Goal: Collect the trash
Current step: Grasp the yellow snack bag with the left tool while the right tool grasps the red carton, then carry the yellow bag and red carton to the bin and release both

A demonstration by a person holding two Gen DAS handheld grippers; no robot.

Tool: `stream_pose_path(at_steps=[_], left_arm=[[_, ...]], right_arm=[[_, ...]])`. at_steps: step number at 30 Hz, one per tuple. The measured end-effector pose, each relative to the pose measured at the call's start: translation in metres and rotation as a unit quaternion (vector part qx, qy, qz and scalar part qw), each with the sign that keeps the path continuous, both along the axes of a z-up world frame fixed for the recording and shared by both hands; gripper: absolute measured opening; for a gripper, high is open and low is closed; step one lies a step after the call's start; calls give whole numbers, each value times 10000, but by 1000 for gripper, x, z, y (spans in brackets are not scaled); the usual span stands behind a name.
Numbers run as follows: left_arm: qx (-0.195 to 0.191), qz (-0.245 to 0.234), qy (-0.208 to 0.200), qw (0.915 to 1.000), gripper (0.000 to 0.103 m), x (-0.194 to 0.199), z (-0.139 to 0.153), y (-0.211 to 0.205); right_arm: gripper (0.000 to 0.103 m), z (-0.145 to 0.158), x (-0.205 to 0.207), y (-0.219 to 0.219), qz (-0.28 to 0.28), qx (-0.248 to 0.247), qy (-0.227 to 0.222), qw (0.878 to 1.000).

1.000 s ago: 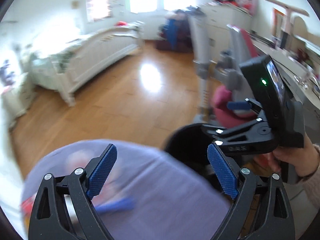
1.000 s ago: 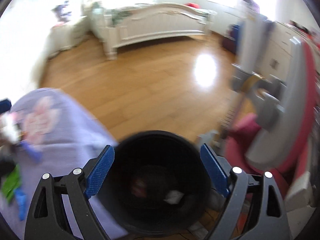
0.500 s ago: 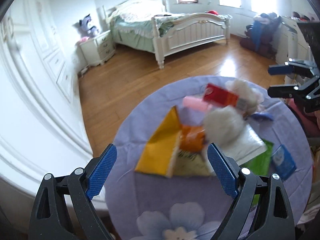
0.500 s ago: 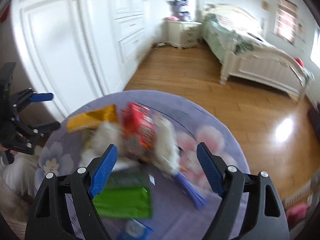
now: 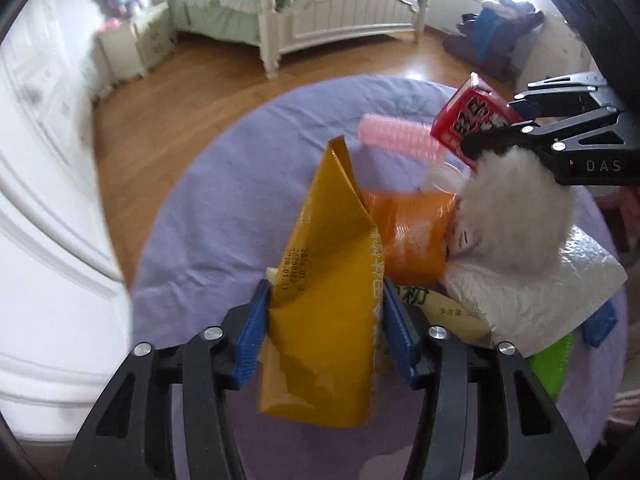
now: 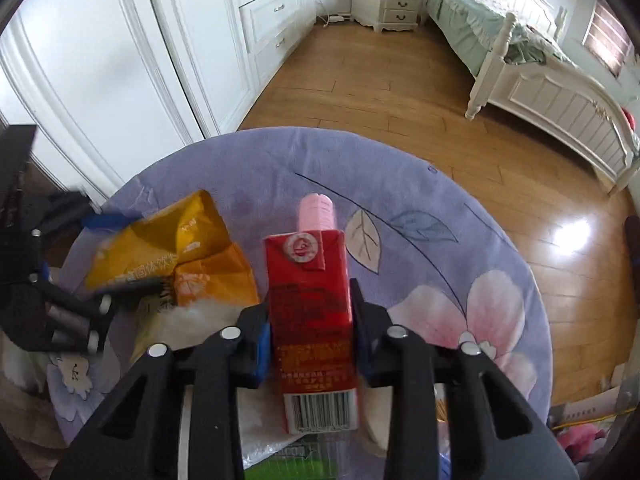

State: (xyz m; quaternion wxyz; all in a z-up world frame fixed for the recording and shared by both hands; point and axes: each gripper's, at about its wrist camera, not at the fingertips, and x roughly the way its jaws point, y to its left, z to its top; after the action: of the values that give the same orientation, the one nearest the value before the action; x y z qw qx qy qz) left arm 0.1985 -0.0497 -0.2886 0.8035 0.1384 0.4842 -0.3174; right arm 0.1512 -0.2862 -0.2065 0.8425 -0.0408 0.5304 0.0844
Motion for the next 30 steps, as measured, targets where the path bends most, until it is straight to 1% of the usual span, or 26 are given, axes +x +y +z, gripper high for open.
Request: stream_pose_path(at_steps=[1,3,6,8,11,13,15,16,20,22,24,27,30], left_arm=[[-184,37,3,9998,52,-1,3,5],[-288,82,-96,9995,50,-4,7,9],[-436,120,-248,9987,50,-14,22,10],[-485,93,-378,9981,50,-22,33,9],[-570,39,-537,9969,50,-35,51,4],[-592,-20,-658,9961,50,-44,64,-1],[-540,-35,-755,9957,50,-54,76,-7],[-547,-34,-776,9955,50,-57,81,-8],[-757,-72,-767,9942,51,-76,108,-6],[-871,-118,-737,9934,51,-77,120,-10],[-836,-200,-804,9931,51,-86,130,-20],[-764,-516,-901,9917,51,-99,138,-51],[-741,-925,-926,9886,51,-113,137,-98]], right_arm=[[31,2,-6,-4,-16,55,-34,10000],[31,7,-14,-10,-64,158,-160,9997],[31,26,-24,-13,-37,344,-446,9984],[31,39,-29,-18,-59,481,-652,9967],[31,56,-36,-25,-121,686,-841,9940],[31,63,-40,-28,-153,782,-900,9927],[31,68,-44,-33,-162,1038,-889,9905],[31,71,-49,-34,-162,1048,-931,9900],[31,81,-65,-43,-230,940,-1144,9887],[31,85,-77,-51,-308,876,-1269,9876],[31,87,-89,-61,-434,726,-1388,9867],[31,88,-117,-83,-771,456,-1518,9843],[31,80,-150,-114,-1263,210,-1486,9806]])
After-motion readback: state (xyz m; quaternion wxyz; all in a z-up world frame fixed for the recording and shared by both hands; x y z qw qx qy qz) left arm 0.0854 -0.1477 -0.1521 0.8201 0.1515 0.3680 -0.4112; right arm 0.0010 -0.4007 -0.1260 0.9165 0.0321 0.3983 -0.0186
